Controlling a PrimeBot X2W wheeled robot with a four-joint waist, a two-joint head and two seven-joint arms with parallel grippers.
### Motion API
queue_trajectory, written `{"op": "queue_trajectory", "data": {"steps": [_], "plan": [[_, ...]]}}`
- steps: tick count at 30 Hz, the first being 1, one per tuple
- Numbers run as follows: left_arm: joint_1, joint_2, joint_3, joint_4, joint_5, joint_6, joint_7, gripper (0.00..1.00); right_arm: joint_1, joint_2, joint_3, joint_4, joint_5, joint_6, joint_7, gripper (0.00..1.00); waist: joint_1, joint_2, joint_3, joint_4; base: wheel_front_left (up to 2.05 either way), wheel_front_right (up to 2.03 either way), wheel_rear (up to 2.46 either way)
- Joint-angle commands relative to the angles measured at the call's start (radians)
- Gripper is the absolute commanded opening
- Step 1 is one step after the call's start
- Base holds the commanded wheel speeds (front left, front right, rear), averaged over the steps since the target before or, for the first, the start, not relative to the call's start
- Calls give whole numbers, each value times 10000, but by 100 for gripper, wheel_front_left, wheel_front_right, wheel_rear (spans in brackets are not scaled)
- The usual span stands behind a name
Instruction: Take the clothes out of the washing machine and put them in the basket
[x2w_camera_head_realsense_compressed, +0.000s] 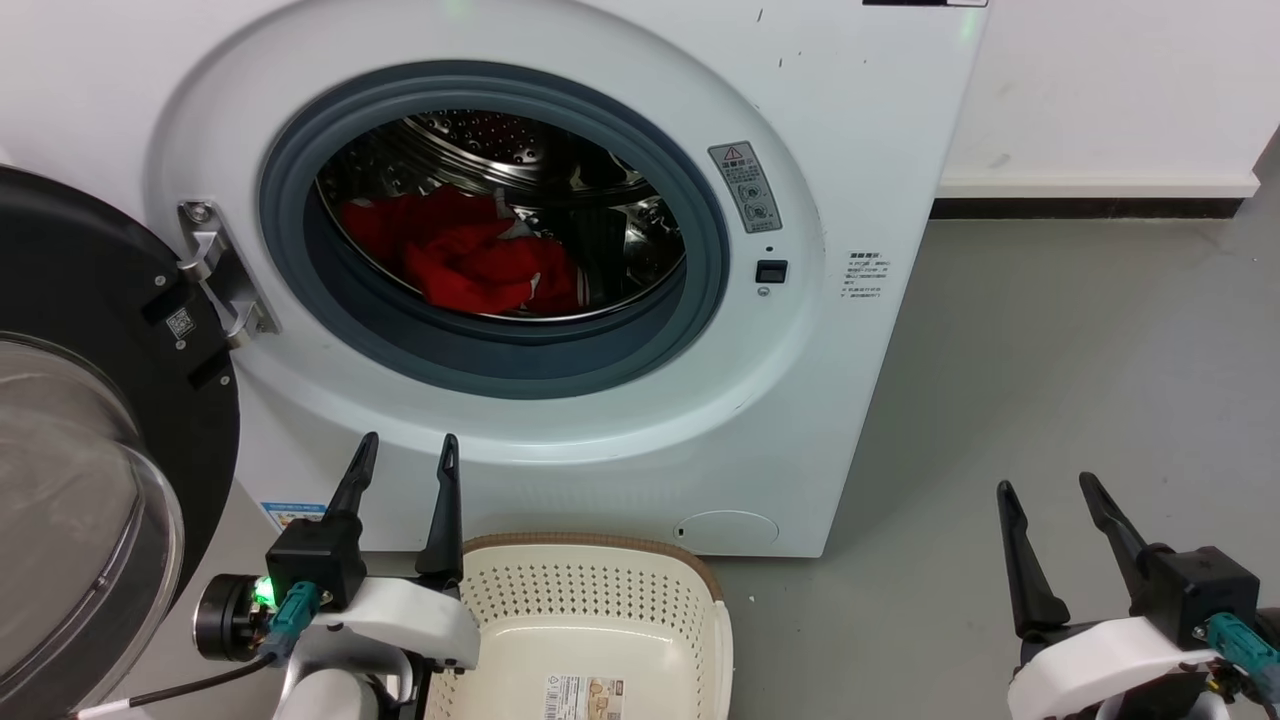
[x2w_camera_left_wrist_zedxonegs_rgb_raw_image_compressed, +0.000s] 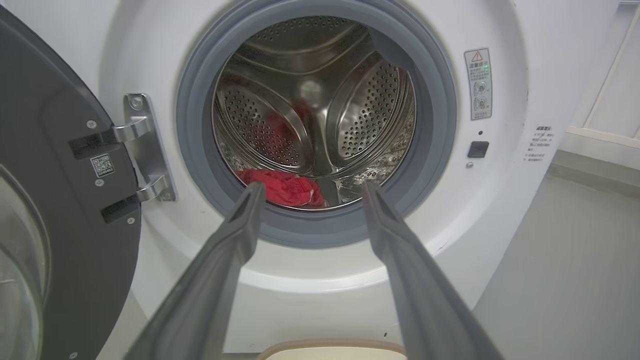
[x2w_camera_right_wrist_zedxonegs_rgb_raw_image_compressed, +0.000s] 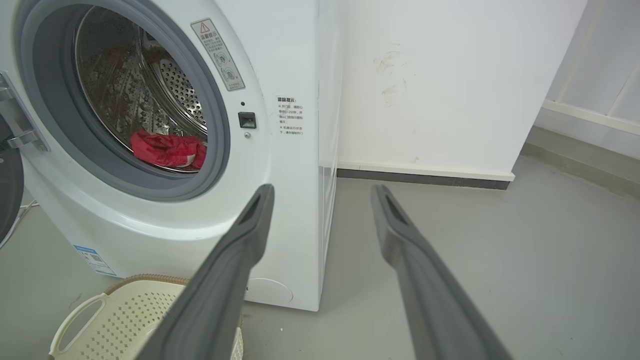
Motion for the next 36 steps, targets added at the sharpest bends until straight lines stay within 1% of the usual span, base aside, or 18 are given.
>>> {"op": "queue_trajectory", "data": {"steps": [1,11,28,36], "plan": [[-165,55,-4,16,218,54,-81,100,80,11,8,-96,-237,-3,-51,100,0,0,3,7,0,0,0],[-159,66,60,137,727,136,-262,100,162,13,31,-5,-713,-5,-103,100,0,0,-27,41,0,0,0],[64,111,155,218,570,186,-250,100,35,13,-13,209,-525,-5,-200,100,0,0,-16,17,0,0,0],[-220,149,110,430,561,184,-250,100,-3,15,54,137,-468,-5,-175,100,0,0,61,20,0,0,0]]}}
